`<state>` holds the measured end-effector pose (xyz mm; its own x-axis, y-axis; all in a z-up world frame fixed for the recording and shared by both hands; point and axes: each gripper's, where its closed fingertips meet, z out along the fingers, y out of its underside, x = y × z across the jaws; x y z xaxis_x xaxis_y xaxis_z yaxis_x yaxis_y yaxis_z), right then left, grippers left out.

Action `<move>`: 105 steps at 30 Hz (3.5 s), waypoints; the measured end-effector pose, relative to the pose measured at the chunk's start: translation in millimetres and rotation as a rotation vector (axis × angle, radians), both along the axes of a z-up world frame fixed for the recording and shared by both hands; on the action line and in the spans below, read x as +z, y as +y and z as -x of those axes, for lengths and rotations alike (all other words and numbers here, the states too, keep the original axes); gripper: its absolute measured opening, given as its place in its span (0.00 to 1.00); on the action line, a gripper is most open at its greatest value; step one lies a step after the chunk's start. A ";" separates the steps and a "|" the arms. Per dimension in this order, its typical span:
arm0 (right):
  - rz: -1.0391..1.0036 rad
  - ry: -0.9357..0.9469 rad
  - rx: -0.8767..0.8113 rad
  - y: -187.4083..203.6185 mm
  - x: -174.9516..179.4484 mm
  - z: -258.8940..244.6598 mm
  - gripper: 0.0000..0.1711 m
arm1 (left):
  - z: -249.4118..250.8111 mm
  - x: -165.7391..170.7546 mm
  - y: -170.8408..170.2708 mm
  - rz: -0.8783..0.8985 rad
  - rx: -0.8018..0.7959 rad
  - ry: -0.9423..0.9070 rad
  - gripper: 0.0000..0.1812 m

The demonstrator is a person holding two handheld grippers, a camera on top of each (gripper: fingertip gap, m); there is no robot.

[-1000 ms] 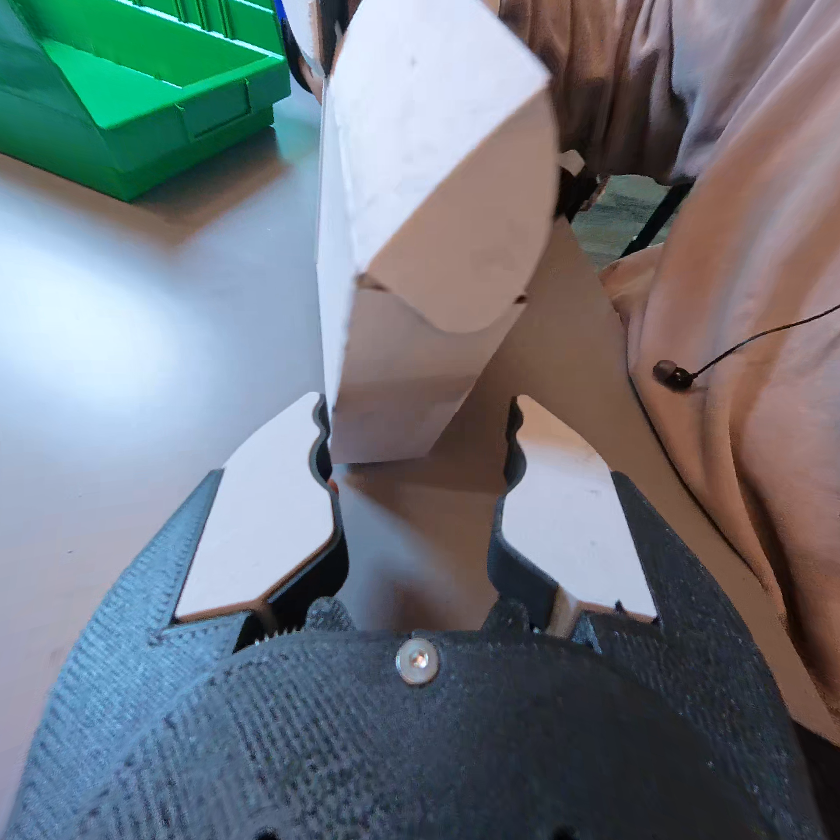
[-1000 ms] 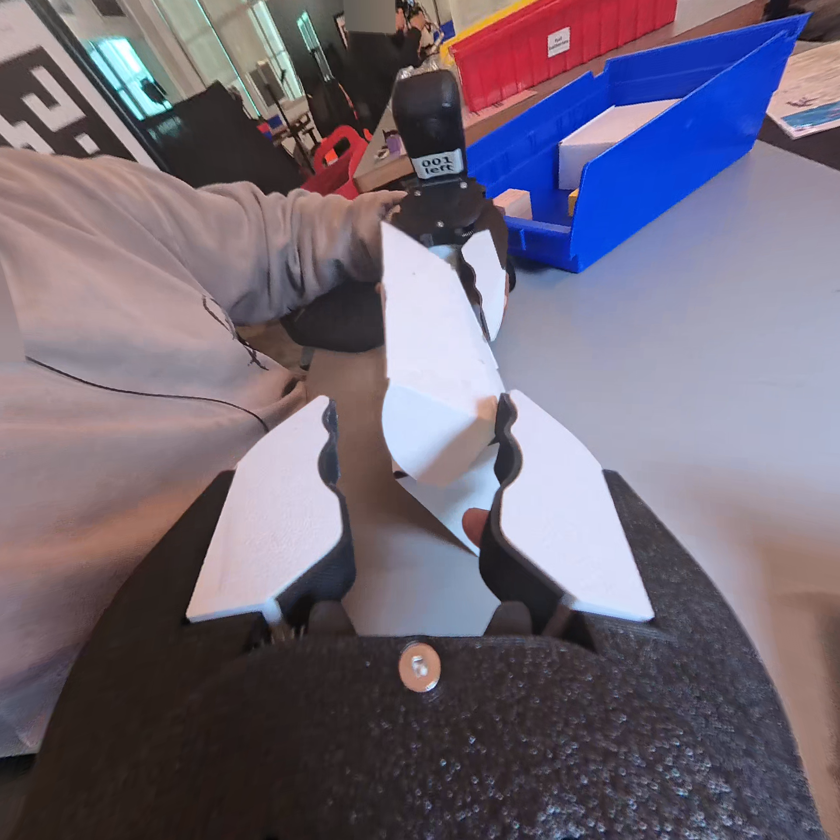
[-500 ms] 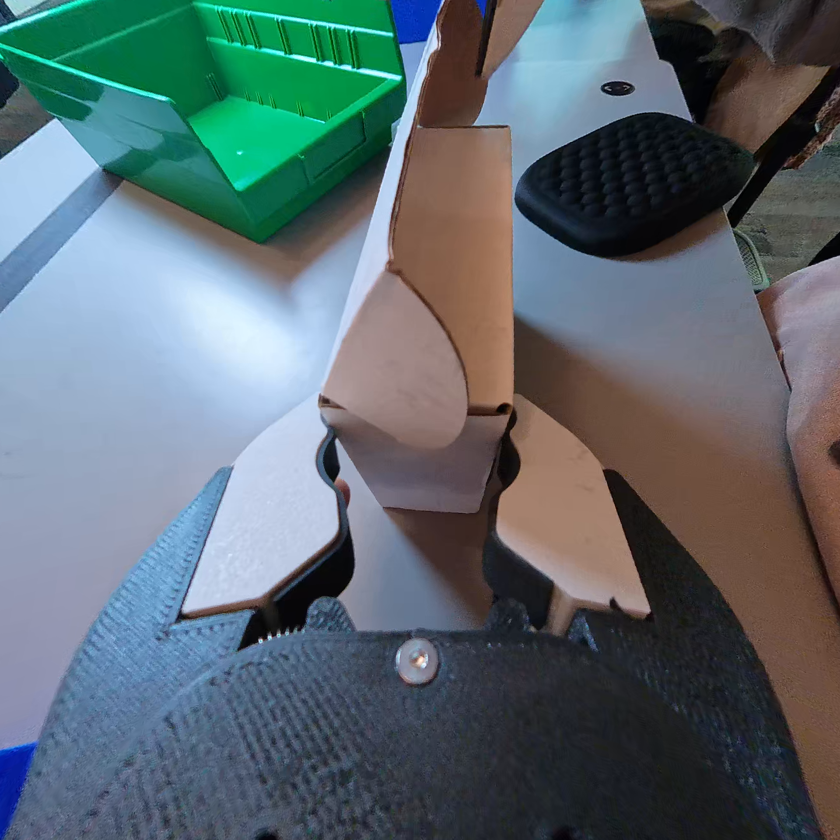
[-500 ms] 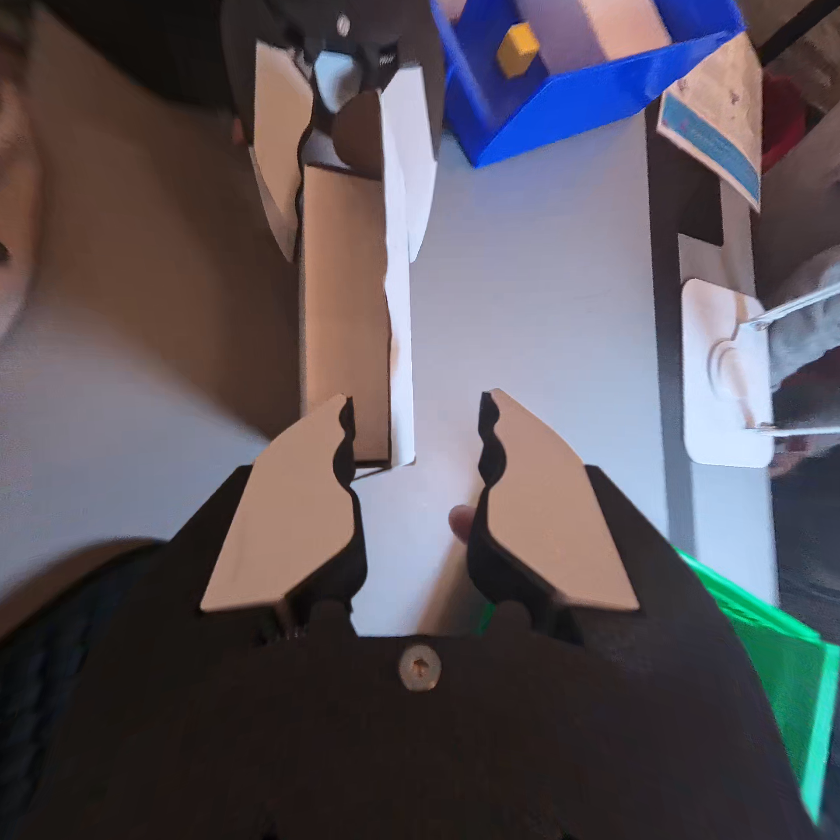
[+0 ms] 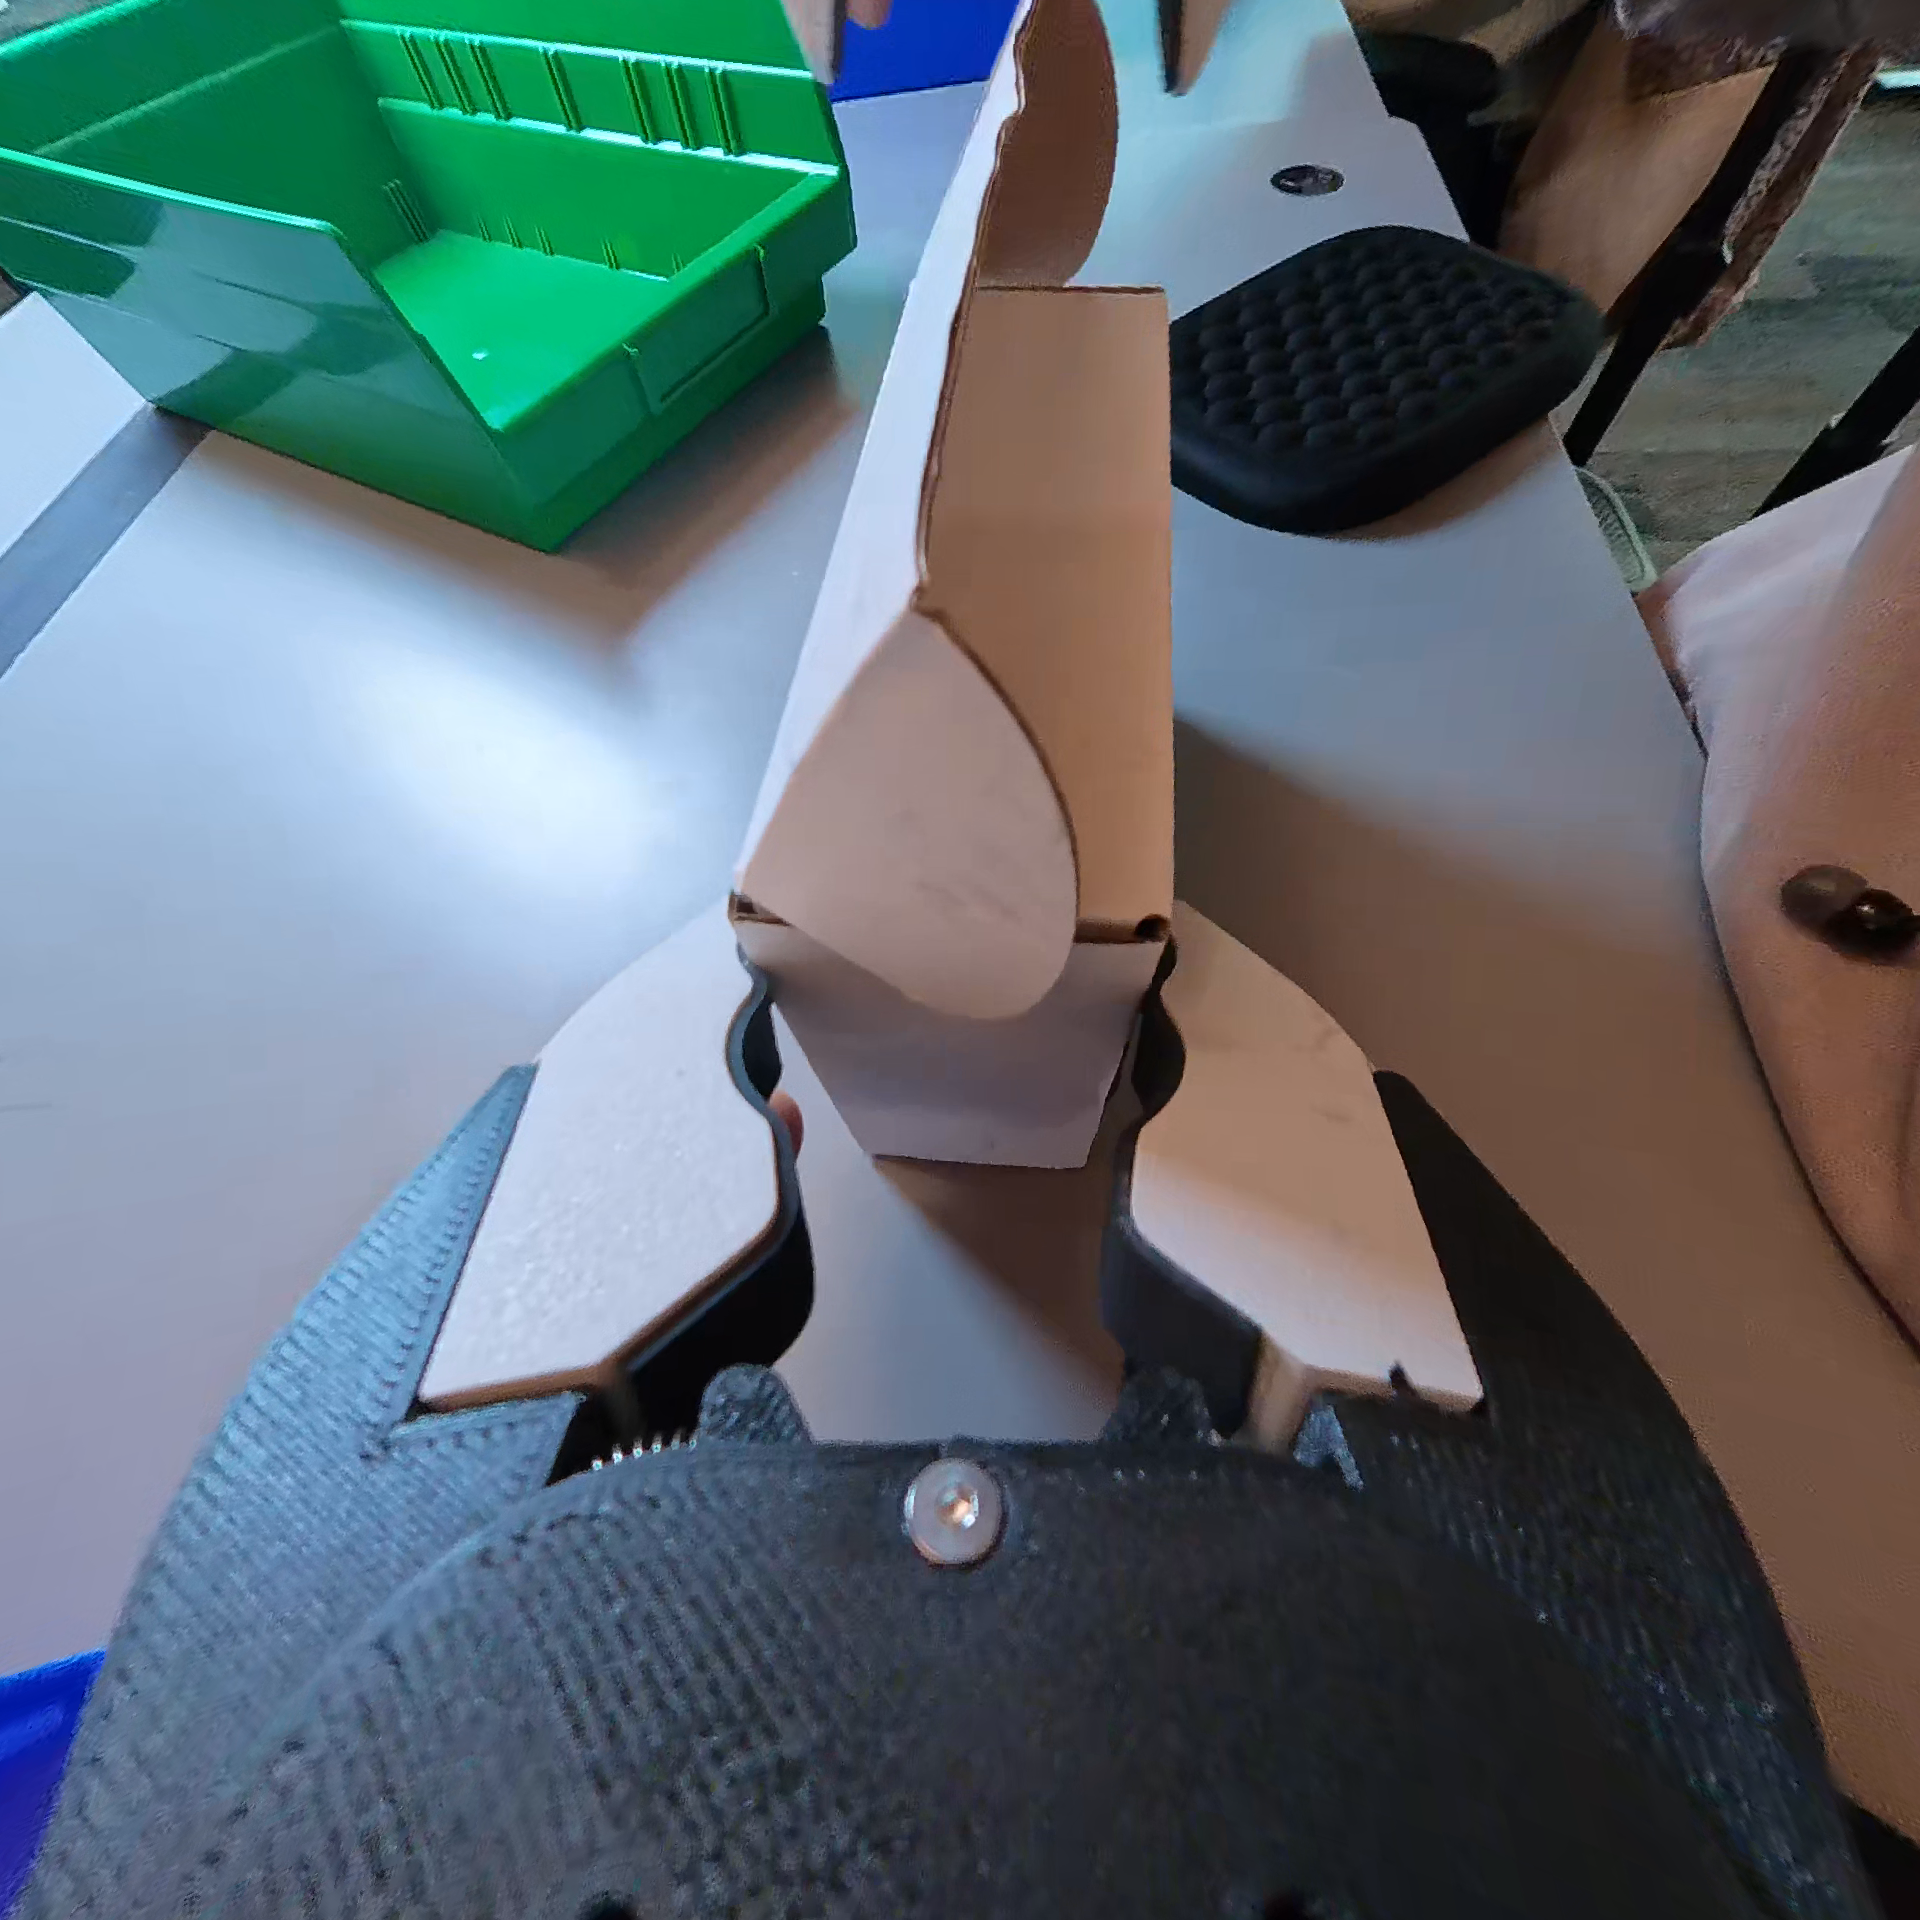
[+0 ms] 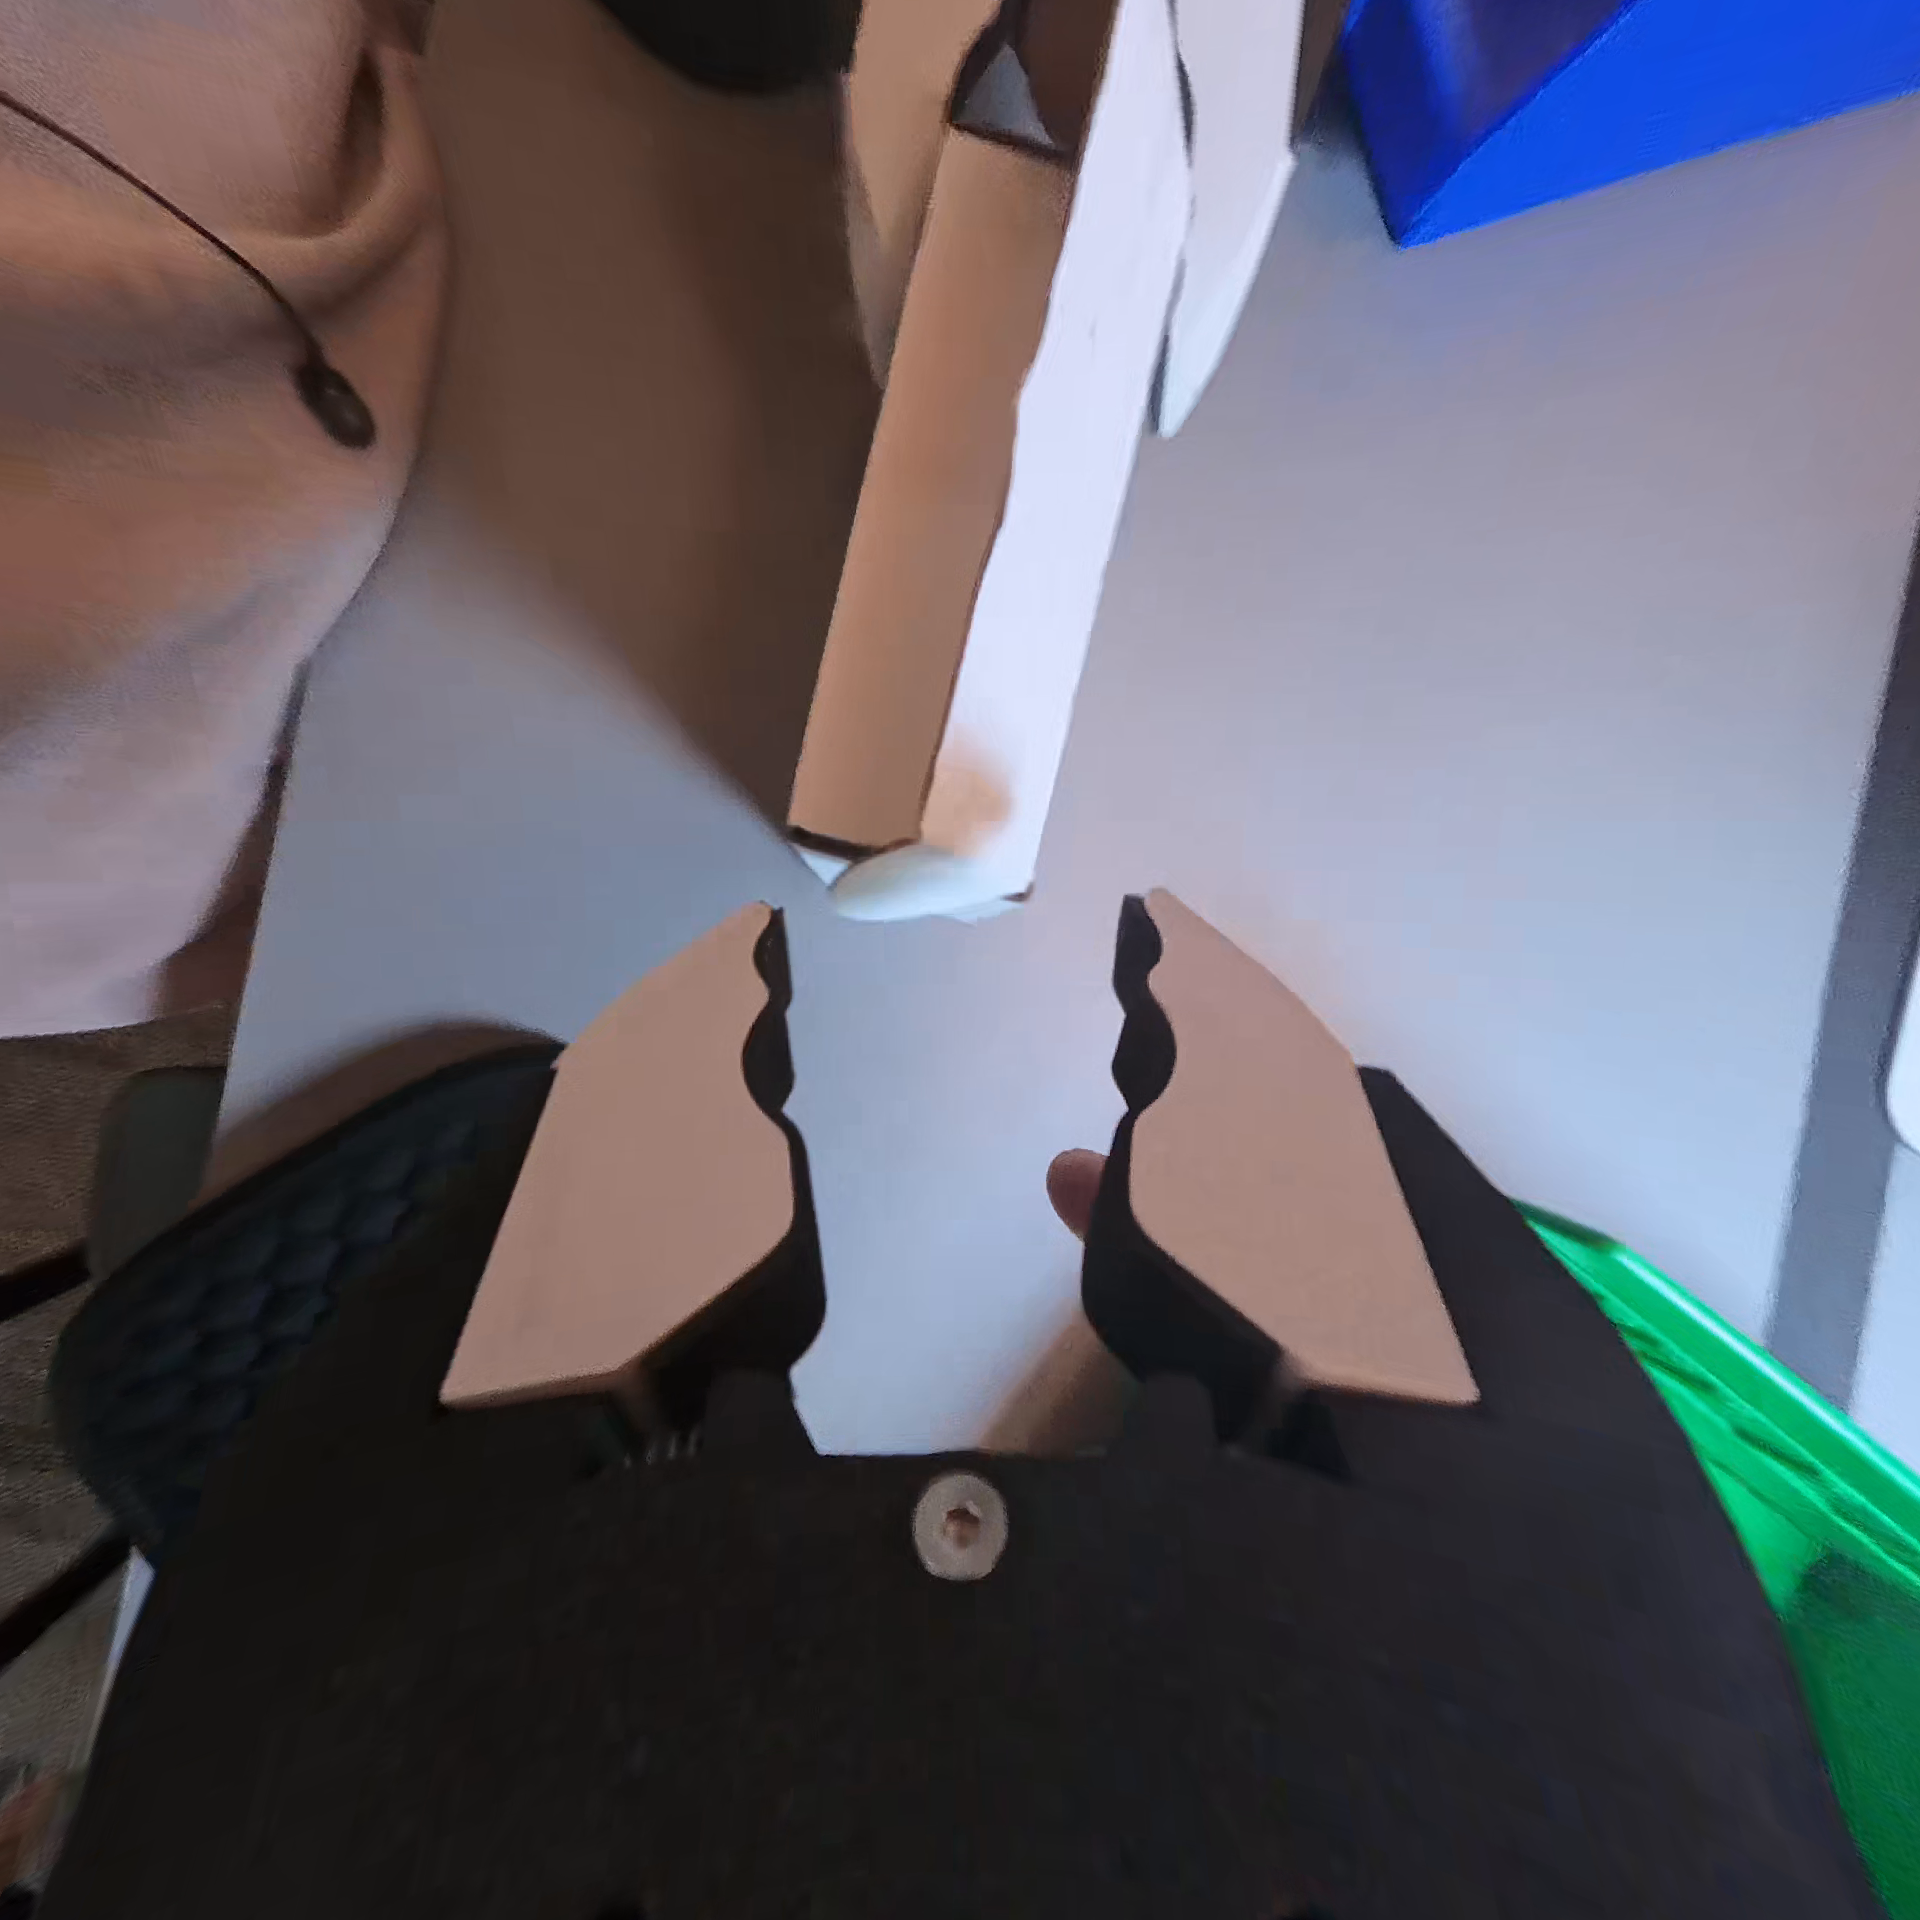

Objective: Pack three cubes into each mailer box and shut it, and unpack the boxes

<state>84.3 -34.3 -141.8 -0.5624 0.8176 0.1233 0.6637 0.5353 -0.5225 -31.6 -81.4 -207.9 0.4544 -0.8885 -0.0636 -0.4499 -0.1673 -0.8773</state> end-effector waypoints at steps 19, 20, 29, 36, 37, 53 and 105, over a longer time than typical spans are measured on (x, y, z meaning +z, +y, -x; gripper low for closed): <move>0.565 0.147 -0.250 4.7 -6.0 19.3 0.20 | 0.4 -1.4 5.2 0.026 0.064 -0.020 0.37; 0.595 0.129 -0.298 6.5 -5.5 20.9 0.20 | 0.5 -1.5 5.4 0.029 0.075 -0.019 0.37; 0.405 0.281 -0.335 6.0 -9.9 21.5 0.20 | 1.3 -2.1 5.7 0.045 0.102 -0.025 0.36; 0.141 0.459 -0.237 3.4 -17.2 17.9 0.20 | 0.6 -2.3 6.0 0.055 0.102 -0.036 0.36; 0.116 0.475 -0.221 1.7 -16.6 17.2 0.20 | 0.3 -2.3 5.6 0.051 0.099 -0.037 0.36; -0.186 0.580 -0.153 -16.5 -11.8 16.7 0.31 | -0.8 -1.9 6.0 0.056 0.086 -0.061 0.36; 0.479 0.652 -0.234 -6.9 0.1 27.7 0.17 | 14.7 75.2 10.8 0.358 -0.057 -0.392 0.13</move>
